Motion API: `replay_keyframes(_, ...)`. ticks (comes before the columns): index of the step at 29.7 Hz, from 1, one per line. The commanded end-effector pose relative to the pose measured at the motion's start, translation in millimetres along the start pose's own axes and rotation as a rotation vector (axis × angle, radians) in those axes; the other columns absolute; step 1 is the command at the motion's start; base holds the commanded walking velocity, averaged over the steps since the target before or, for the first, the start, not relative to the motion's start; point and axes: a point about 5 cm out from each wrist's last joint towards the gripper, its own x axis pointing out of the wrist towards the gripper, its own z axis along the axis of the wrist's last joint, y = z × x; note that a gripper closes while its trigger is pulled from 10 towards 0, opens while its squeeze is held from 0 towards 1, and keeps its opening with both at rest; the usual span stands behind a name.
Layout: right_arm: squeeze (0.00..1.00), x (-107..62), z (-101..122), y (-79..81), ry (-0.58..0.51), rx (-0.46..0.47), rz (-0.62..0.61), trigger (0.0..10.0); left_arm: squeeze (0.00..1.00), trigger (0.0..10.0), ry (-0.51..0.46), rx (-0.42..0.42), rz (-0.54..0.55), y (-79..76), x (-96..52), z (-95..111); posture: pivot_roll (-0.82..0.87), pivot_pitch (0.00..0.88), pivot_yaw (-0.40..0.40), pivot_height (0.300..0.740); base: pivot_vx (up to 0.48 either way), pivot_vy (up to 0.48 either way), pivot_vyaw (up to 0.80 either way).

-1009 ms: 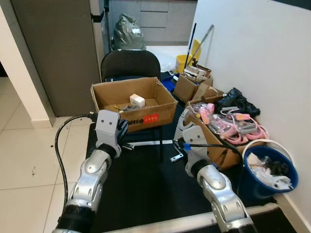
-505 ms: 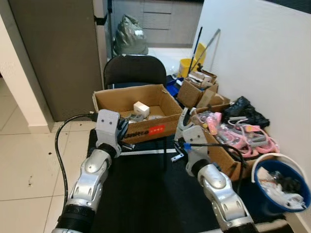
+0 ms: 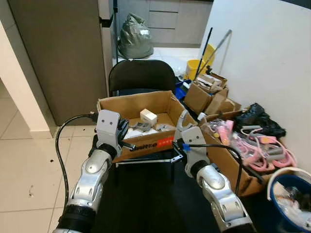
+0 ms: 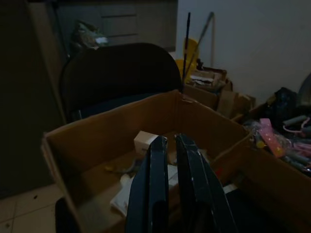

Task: Picking trash to rubbish bin

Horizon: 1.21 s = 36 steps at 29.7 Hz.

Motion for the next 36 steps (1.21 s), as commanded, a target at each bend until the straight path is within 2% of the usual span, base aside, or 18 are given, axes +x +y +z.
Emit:
replay_keyframes(1,0.0,-1.5,-4,-3.9,0.014,0.001,-0.017,10.0,0.0,10.0,0.021,0.005,-0.011,-2.4,0.7,-3,-0.08,0.044,-0.032,0.74,0.375,0.0,0.0)
replay_keyframes(24,0.0,3.0,-10,-7.7,0.045,0.023,-0.041,10.0,0.0,10.0,0.035,0.01,-0.014,-1.5,-1.7,-6,-0.08,0.047,-0.03,0.74,0.375,0.0,0.0)
replay_keyframes(30,0.0,2.8,-14,-9.8,0.062,0.027,-0.054,10.0,0.0,10.0,0.042,0.018,-0.023,-2.0,-2.7,-7,-0.07,0.039,-0.03,0.74,0.364,0.0,-0.76)
replay_keyframes(36,0.0,2.7,-14,-9.7,0.063,0.02,-0.056,10.0,0.0,10.0,0.076,0.014,-0.037,-4.1,-4.2,-12,-0.07,0.035,-0.032,0.74,0.346,0.0,-0.21)
